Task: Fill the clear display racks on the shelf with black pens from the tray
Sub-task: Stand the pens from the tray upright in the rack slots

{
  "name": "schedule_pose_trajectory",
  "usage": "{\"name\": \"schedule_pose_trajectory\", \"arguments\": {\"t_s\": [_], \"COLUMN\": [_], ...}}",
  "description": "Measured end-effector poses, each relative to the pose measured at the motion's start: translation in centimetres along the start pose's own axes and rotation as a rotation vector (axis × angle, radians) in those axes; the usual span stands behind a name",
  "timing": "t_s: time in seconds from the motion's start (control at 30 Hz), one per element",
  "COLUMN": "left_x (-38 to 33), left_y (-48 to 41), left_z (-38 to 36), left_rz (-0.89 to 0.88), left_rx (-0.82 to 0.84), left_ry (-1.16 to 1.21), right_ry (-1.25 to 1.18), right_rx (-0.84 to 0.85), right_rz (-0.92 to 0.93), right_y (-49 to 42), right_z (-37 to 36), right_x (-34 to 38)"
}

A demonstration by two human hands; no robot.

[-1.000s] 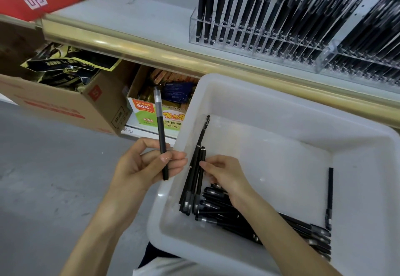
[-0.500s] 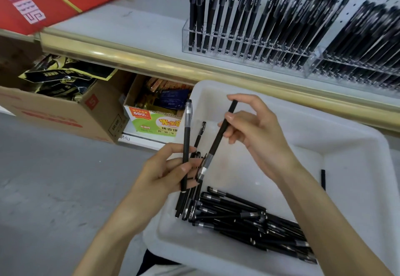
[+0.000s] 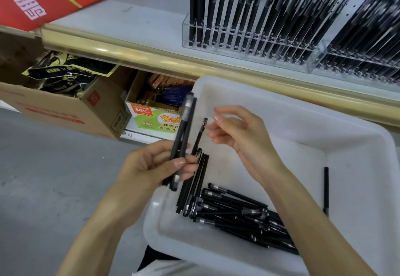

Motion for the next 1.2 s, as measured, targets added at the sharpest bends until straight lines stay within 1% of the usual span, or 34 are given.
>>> {"name": "schedule_pose_trajectory", "arguments": {"t_s": [0.07, 0.13, 0.17, 0.23, 0.5, 0.6, 0.83, 0.93, 1.03, 1.1, 1.2], "left_x": [-0.3, -0.5, -0.5, -0.3, 1.0, 1.0, 1.0, 0.7, 0.8, 0.8, 0.7], "left_y": [0.1, 0.2, 0.3, 0.4, 0.4, 0.3, 0.0, 0.1, 0.2, 0.0, -0.3], "left_z": [1.5, 2.3, 2.6, 3.0, 2.8, 3.0, 2.6, 2.2, 1.8, 1.3, -0.1], "left_rz": [-0.024, -0.028, -0.024, -0.017, 0.024, 0.022, 0.026, 0.018, 0.040, 0.064, 0.085], "left_rx": [-0.047, -0.056, -0.067, -0.082, -0.092, -0.088, -0.065, -0.059, -0.064, -0.057, 0.012], "left_ry": [0.006, 0.011, 0.018, 0.022, 0.047, 0.052, 0.037, 0.040, 0.021, -0.066, -0.145], "right_ry": [0.050, 0.151, 0.189, 0.209, 0.231, 0.228, 0.140, 0.134, 0.101, 0.049, 0.049], "right_rx": [-0.065, -0.068, -0.061, -0.063, -0.070, -0.040, 0.048, 0.057, 0.101, 0.151, 0.235], "right_rz": [-0.176, -0.368, -0.426, -0.464, -0.467, -0.464, -0.472, -0.436, -0.388, -0.348, -0.278], "right_y": [0.1, 0.7, 1.1, 1.4, 0.7, 0.5, 1.0, 1.1, 1.1, 1.0, 0.9], "right_z": [1.5, 2.6, 2.9, 2.9, 0.4, 0.0, 0.1, 0.7, 1.1, 0.8, -0.3], "right_x": [-4.2, -9.0, -10.7, -12.8, -14.8, -14.8, -13.9, -11.9, -8.4, -5.5, -1.6]}}
Point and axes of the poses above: each hand's wrist, its own y-axis away from the middle knuckle, its own z-axis out of the back of the hand, x = y × z, the point moved 10 cm from there along -y, towards the middle knuckle, and after that the axes turned 6 degrees about x, right-handed, at the moved point
